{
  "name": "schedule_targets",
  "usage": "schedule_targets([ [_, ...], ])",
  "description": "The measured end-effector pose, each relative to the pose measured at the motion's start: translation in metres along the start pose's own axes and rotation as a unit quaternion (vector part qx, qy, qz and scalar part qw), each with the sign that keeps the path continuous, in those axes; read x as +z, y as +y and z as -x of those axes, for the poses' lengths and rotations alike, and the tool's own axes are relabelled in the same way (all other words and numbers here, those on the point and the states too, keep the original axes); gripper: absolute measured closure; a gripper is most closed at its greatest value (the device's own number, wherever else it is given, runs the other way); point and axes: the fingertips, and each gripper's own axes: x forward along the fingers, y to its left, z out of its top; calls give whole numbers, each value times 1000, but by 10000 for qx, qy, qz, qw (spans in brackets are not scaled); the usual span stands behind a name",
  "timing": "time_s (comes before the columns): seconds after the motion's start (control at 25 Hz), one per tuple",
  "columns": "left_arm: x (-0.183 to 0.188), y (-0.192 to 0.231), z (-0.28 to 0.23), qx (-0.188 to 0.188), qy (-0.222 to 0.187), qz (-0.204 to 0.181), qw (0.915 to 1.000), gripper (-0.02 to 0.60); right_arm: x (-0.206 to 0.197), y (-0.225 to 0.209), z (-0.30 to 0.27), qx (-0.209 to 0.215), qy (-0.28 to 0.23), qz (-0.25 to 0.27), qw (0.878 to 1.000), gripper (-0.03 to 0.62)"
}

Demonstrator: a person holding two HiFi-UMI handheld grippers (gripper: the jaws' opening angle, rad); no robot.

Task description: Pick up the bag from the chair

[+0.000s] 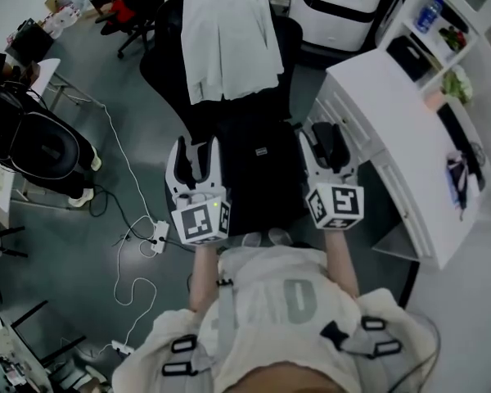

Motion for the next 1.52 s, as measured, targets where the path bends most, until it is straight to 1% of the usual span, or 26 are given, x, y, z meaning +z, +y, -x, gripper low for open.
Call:
schedule_targets([
  [0.32,-8,0,-3,94,161,-91,9998,333,-9,-3,-9,127,183,0,9998,299],
  [0.48,-18,0,-7,105,283,41,9995,333,-15,-7,-19,168,248,-111,9995,299],
  [0.56,-21,2,-13,112,310,32,9995,333,-17,-9,-25,221,303,-155,9992,299],
  [0.68,-28,6,-28,126,311,-78,9994,333,-26,-7,-42,462,460,-65,9978,299],
  [0.8,-50,10,-43,77,399,-228,9989,333,-47,-3,-58,712,632,53,9954,300],
  [0.96,-96,18,-60,84,510,-276,9983,333,-89,-4,-81,901,810,227,9924,299],
  [1.12,-165,22,-70,78,916,-260,9954,333,-140,-9,-102,973,955,344,9901,301],
  [1.24,-213,24,-75,108,1020,-298,9943,333,-180,-13,-117,1023,1020,455,9885,301],
  [1.36,-261,29,-75,128,1053,-339,9938,333,-217,-14,-123,1098,1133,431,9865,301],
  [1.52,-324,36,-74,287,1249,-343,9912,333,-265,-14,-125,1240,1321,437,9825,301],
])
